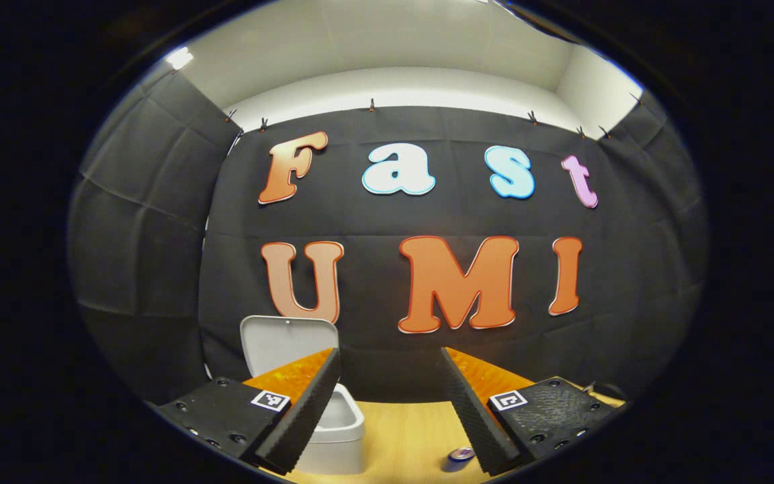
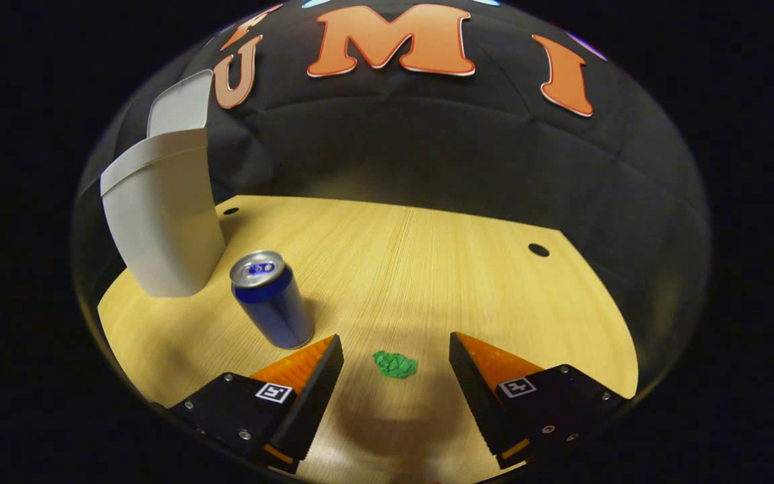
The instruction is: Press the lid of the desktop garbage bin to open it, pick up the crumpled paper on the desktop and throw it into the bin, then pick up the pop can on the desktop and drop it into the bin, and finally close the garbage bin lid.
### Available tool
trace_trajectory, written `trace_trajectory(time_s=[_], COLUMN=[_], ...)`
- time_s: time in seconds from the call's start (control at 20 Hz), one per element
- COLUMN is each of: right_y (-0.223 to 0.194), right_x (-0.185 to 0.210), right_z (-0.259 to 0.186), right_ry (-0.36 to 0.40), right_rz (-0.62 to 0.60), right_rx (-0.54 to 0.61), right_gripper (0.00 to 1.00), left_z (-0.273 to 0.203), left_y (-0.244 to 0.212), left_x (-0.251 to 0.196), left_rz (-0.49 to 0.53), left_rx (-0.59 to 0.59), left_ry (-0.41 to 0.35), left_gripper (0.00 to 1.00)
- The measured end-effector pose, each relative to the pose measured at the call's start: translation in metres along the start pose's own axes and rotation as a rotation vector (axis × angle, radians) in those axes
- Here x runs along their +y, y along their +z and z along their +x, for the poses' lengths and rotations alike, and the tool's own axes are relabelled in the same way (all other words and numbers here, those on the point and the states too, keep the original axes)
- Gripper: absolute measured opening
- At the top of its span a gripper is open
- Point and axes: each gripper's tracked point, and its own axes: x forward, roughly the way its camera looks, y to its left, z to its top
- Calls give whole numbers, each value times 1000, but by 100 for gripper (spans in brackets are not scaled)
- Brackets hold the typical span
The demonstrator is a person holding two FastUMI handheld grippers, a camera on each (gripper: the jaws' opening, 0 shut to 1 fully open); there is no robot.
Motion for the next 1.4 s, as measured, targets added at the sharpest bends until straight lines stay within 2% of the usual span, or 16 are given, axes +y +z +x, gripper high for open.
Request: trace_trajectory(time_s=[0.15,0.45,0.65,0.7,0.75,0.8,0.85,1.0,1.2,1.4], right_y=[-12,-25,-34,-40,-43,-45,-45,-40,-29,15], right_x=[6,9,-2,-1,2,4,5,7,5,6], right_z=[10,26,44,45,47,46,46,42,35,11], right_ry=[13,18,-9,3,7,12,12,0,2,15], right_rz=[-22,-65,-80,-66,-58,-59,-66,-103,-55,-30], right_rx=[30,64,93,117,121,121,120,114,101,9], right_gripper=[95,95,86,70,82,68,65,37,18,13], left_z=[-2,-8,-5,-4,-4,-3,-2,-1,-1,0], left_y=[7,-2,-21,-23,-24,-25,-27,-33,-46,-54], left_x=[8,19,15,15,15,15,17,14,18,24], left_rz=[-58,-43,-15,-13,-5,7,18,15,18,12], left_rx=[8,49,120,129,134,139,146,162,203,221], left_ry=[17,61,58,57,56,59,61,50,47,45], left_gripper=[94,93,94,94,94,94,94,94,94,94])
